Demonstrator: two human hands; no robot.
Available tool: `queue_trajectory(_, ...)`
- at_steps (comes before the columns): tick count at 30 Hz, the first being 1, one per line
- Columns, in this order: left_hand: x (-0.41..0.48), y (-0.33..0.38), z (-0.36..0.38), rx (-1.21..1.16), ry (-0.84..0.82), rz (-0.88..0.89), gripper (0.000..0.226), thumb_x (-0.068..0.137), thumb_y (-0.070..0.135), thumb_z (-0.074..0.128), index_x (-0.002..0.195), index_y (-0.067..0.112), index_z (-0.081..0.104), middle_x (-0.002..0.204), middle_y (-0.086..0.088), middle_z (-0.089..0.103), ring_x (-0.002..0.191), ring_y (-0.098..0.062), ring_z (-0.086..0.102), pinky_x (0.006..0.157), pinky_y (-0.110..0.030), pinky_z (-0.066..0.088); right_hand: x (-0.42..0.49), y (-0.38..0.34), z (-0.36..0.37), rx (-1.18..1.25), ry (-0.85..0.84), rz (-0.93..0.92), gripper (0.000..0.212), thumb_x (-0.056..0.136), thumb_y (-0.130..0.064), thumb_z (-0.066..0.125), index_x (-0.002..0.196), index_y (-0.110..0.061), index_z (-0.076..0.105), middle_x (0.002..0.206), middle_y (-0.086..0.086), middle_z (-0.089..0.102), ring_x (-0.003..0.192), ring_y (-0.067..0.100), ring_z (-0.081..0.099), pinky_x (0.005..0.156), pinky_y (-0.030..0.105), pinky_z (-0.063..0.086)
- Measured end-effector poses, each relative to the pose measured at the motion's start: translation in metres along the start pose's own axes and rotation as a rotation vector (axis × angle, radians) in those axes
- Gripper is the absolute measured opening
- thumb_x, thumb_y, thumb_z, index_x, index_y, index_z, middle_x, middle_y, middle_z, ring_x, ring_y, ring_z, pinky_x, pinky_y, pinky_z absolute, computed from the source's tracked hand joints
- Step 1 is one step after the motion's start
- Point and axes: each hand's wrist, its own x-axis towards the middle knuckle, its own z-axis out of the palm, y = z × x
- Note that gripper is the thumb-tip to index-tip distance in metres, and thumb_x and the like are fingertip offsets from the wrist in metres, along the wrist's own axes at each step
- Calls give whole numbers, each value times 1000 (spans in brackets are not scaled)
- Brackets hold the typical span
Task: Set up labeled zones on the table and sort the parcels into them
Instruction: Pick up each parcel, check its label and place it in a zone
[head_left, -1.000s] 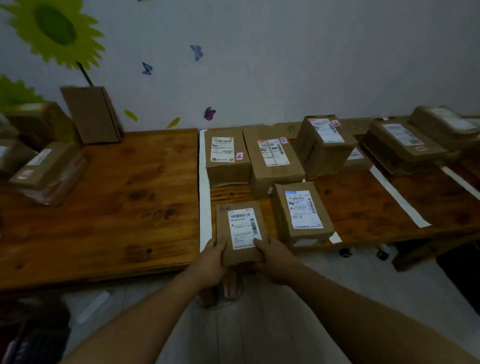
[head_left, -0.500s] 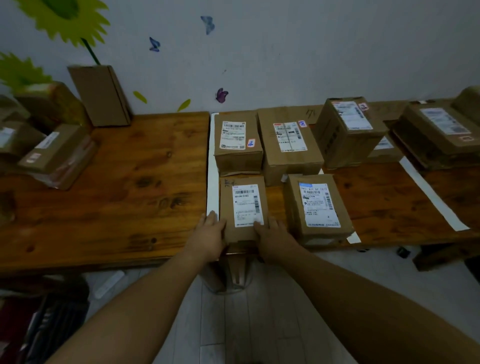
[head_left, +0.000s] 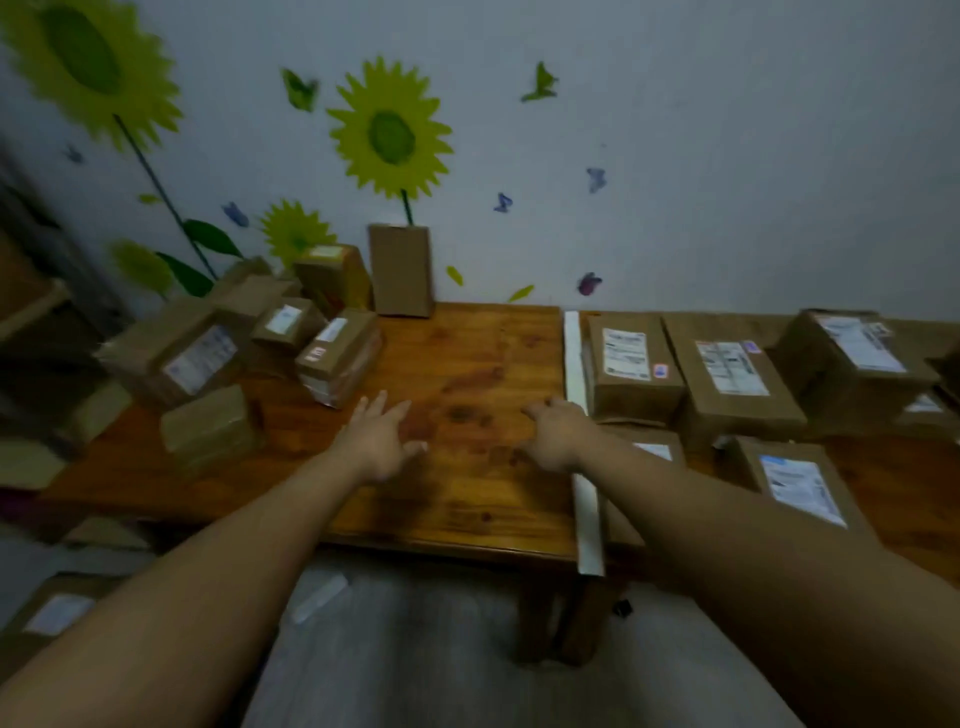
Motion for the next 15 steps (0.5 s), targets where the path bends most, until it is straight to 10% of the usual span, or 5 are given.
queue_trajectory(15,14,-210,-97,-285,96,-164,74,89,47,56,150,29,18,160,-4,9,146,-27,9,117,-48,16,85,-233,-31,16,27,-79,67,96,-46,51,152,-23,24,156,14,24,141,32,28,113,41,28)
